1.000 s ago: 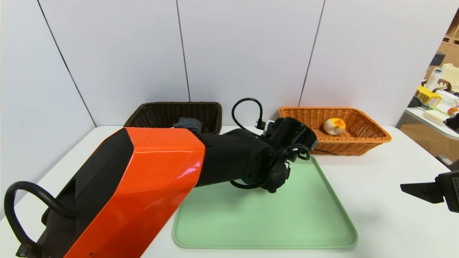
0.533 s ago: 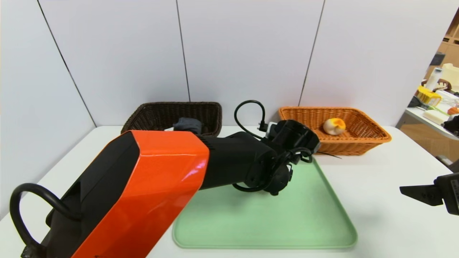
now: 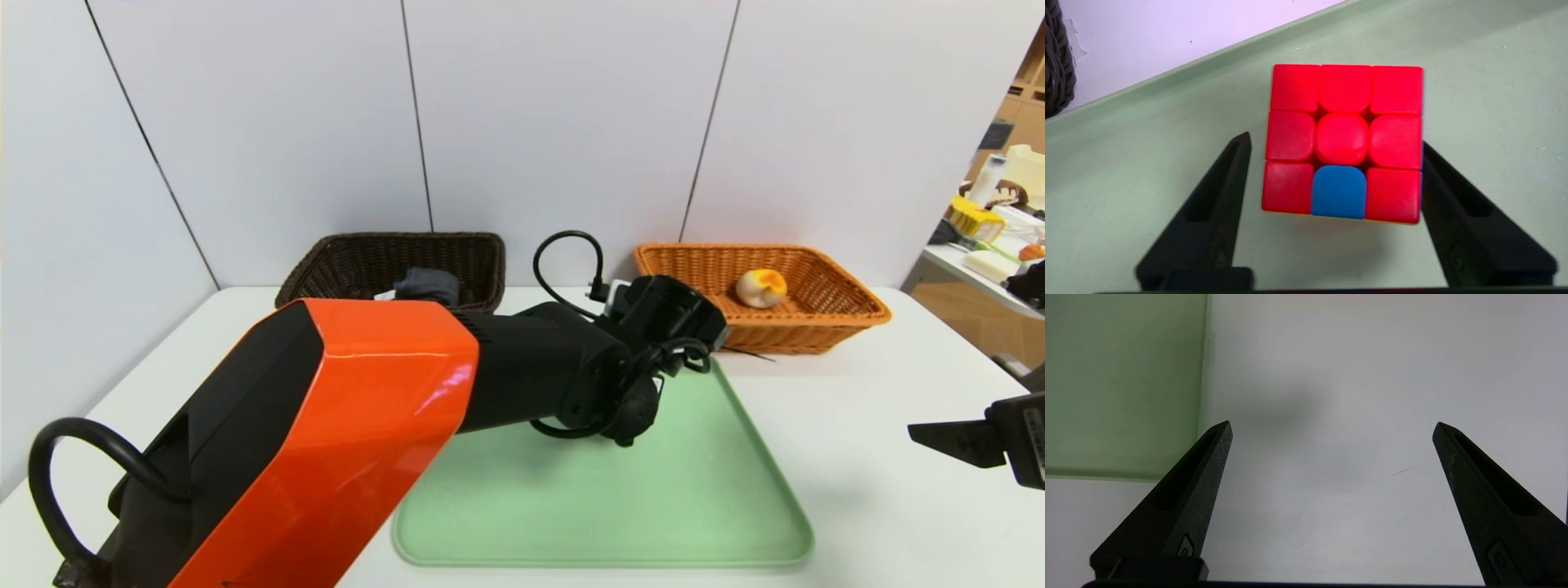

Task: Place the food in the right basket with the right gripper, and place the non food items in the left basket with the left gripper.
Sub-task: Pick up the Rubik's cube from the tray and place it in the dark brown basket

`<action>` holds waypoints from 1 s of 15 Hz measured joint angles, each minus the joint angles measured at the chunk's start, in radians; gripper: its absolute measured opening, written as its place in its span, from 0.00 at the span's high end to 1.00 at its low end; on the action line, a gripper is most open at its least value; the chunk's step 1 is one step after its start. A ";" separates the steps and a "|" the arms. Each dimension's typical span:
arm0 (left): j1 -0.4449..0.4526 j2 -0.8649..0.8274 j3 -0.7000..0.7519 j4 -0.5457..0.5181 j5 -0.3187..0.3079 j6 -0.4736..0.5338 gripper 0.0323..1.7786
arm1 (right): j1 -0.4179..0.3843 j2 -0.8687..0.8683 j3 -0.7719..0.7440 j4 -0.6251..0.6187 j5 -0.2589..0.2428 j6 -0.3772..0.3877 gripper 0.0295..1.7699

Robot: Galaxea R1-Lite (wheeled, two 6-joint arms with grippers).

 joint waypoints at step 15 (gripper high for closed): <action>0.034 -0.251 0.007 0.086 -0.001 -0.014 0.46 | 0.000 -0.003 0.008 0.002 0.002 0.001 0.04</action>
